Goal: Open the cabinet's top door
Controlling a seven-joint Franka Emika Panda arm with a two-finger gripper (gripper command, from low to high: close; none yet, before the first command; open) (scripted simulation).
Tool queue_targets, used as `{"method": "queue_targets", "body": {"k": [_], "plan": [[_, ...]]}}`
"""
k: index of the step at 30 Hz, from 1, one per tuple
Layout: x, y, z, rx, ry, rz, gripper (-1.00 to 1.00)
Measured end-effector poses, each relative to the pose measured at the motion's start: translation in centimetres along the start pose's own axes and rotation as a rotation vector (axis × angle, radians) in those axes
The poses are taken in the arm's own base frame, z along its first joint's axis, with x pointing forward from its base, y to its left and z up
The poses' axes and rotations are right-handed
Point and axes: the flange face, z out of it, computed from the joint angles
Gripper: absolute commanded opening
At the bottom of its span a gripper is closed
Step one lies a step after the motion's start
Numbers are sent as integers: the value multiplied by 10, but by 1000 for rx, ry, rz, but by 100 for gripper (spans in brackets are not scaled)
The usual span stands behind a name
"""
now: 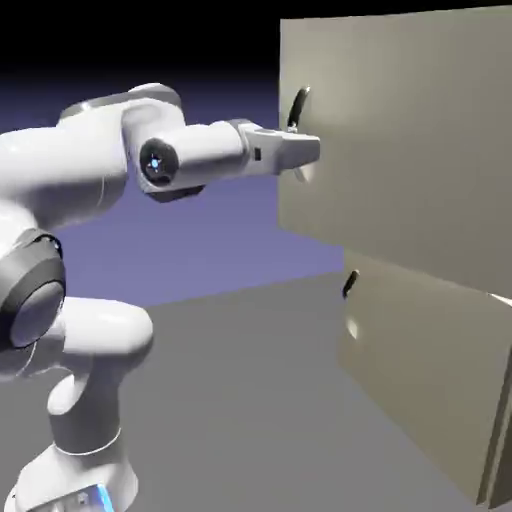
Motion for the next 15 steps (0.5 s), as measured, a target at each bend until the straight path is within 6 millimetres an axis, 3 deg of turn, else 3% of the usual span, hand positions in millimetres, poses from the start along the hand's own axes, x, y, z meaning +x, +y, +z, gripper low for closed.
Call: {"method": "queue_targets", "body": {"k": [15], "plan": [[26,26,-77,140,-140,0,-100]]}}
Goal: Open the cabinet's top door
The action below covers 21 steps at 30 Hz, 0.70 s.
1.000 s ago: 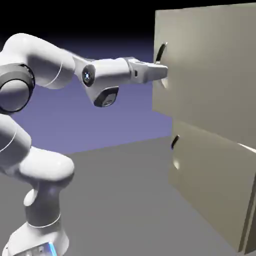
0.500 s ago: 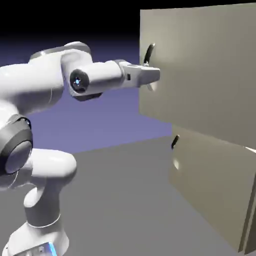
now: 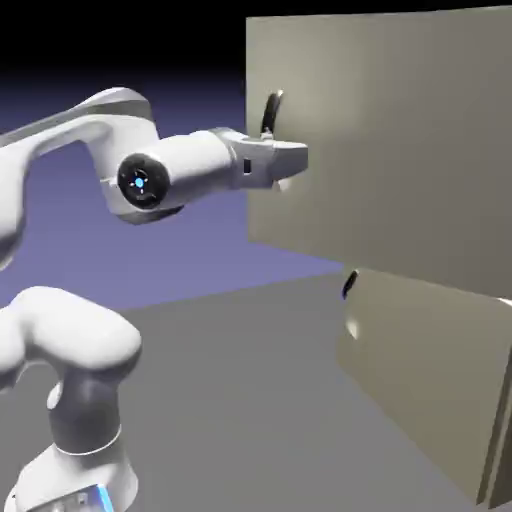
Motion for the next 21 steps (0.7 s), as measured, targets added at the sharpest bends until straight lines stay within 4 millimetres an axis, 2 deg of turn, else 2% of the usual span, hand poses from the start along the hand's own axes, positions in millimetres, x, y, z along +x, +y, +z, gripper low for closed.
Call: {"method": "queue_targets", "body": {"k": [11,21], "plan": [[24,23,-72,130,-129,0,-100],[63,63,-147,284,-282,0,-100]]}}
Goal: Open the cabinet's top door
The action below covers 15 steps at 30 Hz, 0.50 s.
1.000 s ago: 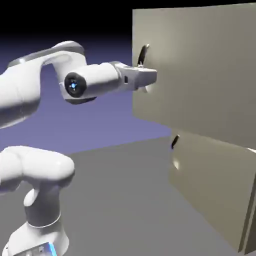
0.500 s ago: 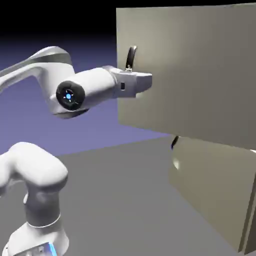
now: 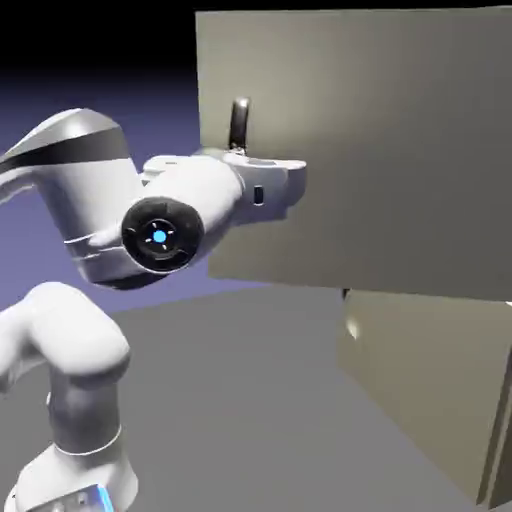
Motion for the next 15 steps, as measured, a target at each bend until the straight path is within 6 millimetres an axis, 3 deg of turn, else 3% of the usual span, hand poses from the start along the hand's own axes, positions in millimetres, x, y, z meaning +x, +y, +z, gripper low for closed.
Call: {"method": "queue_targets", "body": {"k": [7,15], "plan": [[21,21,-66,119,-119,0,-100],[50,50,-125,236,-236,0,-100]]}}
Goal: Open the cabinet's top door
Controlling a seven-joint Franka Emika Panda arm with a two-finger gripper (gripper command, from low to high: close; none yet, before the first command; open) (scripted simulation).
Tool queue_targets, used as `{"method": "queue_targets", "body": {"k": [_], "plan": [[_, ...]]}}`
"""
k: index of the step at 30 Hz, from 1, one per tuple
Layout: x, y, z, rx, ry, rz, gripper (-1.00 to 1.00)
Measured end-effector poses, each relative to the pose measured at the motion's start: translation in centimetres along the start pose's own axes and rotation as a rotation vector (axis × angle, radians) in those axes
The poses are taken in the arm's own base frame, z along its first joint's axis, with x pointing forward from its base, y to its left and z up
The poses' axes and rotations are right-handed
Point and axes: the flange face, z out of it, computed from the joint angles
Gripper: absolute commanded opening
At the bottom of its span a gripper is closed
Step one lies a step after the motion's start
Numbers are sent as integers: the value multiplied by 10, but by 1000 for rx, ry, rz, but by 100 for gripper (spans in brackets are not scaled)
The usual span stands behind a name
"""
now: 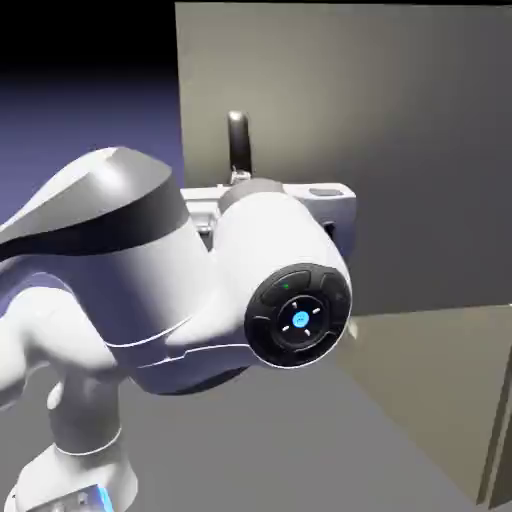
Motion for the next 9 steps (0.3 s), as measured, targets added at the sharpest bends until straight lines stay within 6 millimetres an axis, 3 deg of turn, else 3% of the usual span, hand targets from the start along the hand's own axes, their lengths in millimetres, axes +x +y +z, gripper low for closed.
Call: {"method": "queue_targets", "body": {"k": [8,9], "plan": [[17,17,-56,99,-100,0,-100],[18,18,-58,104,-105,0,100]]}}
